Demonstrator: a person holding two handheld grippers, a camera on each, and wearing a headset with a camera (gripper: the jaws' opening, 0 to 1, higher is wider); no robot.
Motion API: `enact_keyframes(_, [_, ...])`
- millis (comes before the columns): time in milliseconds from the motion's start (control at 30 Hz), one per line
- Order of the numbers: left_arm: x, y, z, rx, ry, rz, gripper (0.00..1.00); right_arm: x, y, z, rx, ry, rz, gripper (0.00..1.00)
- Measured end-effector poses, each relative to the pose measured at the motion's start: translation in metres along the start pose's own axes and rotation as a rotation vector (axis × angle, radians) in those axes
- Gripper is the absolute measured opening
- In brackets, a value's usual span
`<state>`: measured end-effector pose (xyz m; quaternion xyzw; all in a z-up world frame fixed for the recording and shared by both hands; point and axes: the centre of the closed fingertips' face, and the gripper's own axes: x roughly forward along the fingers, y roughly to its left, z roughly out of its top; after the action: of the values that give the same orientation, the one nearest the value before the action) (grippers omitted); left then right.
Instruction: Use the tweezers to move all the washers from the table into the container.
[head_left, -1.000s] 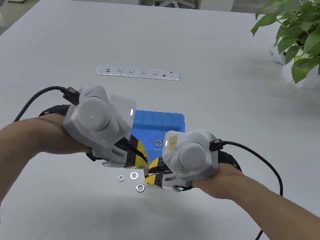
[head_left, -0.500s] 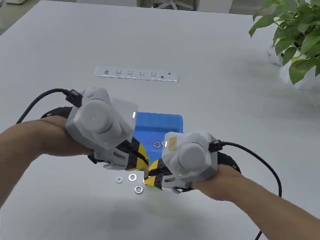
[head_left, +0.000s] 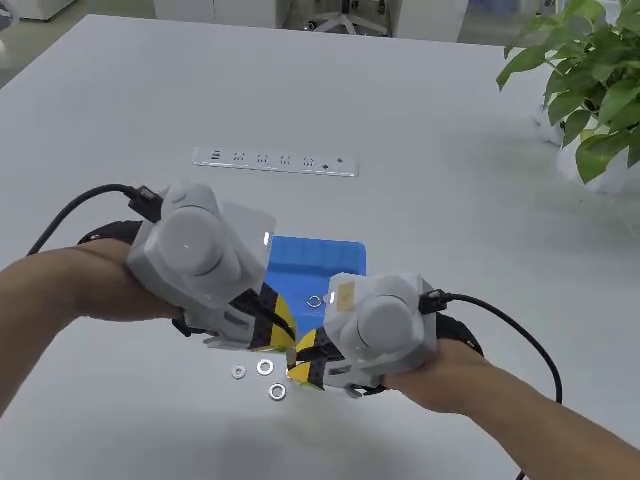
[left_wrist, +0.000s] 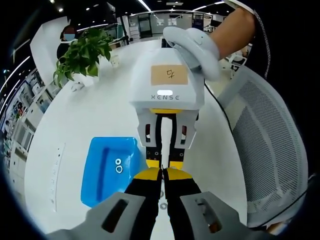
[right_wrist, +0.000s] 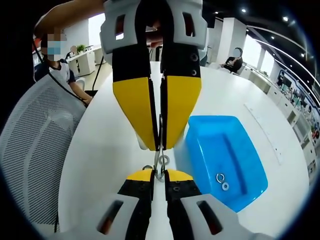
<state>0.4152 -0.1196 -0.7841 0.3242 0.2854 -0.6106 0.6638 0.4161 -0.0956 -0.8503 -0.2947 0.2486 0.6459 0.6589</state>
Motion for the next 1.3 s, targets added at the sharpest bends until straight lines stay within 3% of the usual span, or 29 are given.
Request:
enact_keyframes(800, [-0.025, 0.005, 0.020, -0.001, -0.024, 0.026, 0.06, -0.023, -0.006, 0.022, -0.032, -0.006, -0.015, 0.10])
enact_keyframes(1300, [-0.042, 0.016, 0.035, 0.029, -0.025, 0.065, 0.06, -0.038, -0.022, 0.038, -0.066, -0.009, -0.048, 0.10])
